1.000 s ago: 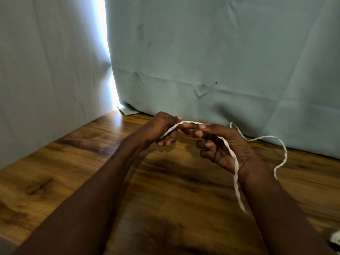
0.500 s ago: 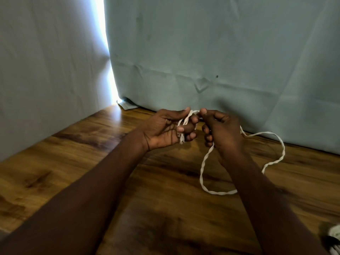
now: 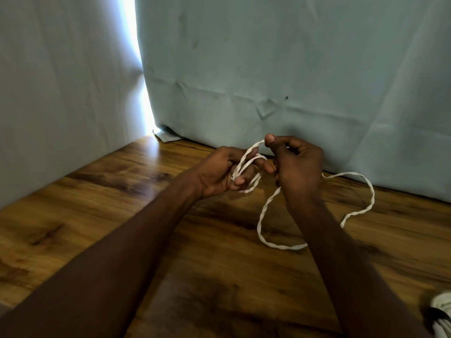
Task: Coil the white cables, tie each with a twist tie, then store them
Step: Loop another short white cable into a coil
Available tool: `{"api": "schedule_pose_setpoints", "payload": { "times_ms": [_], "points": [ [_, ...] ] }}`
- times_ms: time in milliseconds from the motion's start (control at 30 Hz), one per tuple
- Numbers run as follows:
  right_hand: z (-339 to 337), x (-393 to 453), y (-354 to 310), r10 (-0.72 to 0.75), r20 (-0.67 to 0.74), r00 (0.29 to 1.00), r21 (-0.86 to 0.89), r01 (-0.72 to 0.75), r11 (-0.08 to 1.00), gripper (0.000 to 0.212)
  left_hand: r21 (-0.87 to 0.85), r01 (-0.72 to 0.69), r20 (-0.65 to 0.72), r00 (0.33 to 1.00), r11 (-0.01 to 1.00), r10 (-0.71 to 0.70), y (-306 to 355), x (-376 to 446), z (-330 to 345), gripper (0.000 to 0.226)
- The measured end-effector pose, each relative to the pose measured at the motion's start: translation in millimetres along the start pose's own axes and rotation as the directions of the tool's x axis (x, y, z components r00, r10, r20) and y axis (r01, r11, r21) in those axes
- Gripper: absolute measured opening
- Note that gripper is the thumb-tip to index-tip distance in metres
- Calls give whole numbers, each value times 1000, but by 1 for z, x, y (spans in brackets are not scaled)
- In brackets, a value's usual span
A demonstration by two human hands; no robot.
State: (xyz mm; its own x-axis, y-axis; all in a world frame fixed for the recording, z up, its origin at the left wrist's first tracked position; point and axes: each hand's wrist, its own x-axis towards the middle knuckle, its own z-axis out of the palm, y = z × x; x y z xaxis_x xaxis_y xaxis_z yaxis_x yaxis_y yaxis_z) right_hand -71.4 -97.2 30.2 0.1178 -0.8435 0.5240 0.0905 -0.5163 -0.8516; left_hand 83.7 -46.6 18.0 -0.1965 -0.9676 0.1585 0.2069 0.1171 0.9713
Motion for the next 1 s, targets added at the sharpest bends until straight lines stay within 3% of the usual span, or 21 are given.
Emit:
{"api": "schedule_pose_setpoints", "payload": {
  "times_ms": [100,167,267,333,400,467,533,600,633,700,767,833,900,1000],
  "points": [
    [-8,5,10,20,-40,999,-83,-23,996,19,-207,44,145,989,977,-14,6,-1,6,55],
    [-12,5,15,116,49,992,-71,-112,991,21,-268,61,186,982,961,-11,9,-3,6,54],
    [-7,0,16,266,234,935,-85,-253,964,34,-368,8,134,990,930,44,11,-5,4,57],
    [-3,-4,16,248,282,927,-234,-185,955,41,-435,-51,73,993,899,92,11,-3,-1,60],
    [3,-11,13,252,306,918,-267,-171,948,39,-465,-89,10,994,881,106,11,-3,-3,62],
    [8,-16,8,408,356,841,-82,-406,910,31,-542,-91,10,993,835,115,12,-4,-2,62],
    [9,-15,6,513,463,723,126,-626,769,25,-587,-100,-3,993,803,121,15,-7,2,59],
    [7,-12,5,525,533,663,207,-704,679,25,-594,-112,-23,992,797,123,18,-8,3,57],
    [7,-12,4,520,542,661,196,-701,686,25,-582,-123,-29,991,804,131,20,-10,4,56],
    [9,-15,4,540,459,706,93,-642,761,25,-604,-120,-35,992,788,125,20,-10,4,57],
    [14,-10,14,524,252,813,19,-546,838,31,-650,-54,50,992,758,114,18,-10,8,56],
    [10,0,21,434,34,900,-39,-433,901,39,-536,-10,117,989,844,86,14,-8,16,55],
    [1,8,24,380,-96,920,-89,-388,917,41,-359,-9,101,994,933,49,9,-6,23,52],
    [-9,10,27,410,-98,907,-35,-415,909,40,-354,-21,109,992,935,64,4,-2,27,48]
  ]
}}
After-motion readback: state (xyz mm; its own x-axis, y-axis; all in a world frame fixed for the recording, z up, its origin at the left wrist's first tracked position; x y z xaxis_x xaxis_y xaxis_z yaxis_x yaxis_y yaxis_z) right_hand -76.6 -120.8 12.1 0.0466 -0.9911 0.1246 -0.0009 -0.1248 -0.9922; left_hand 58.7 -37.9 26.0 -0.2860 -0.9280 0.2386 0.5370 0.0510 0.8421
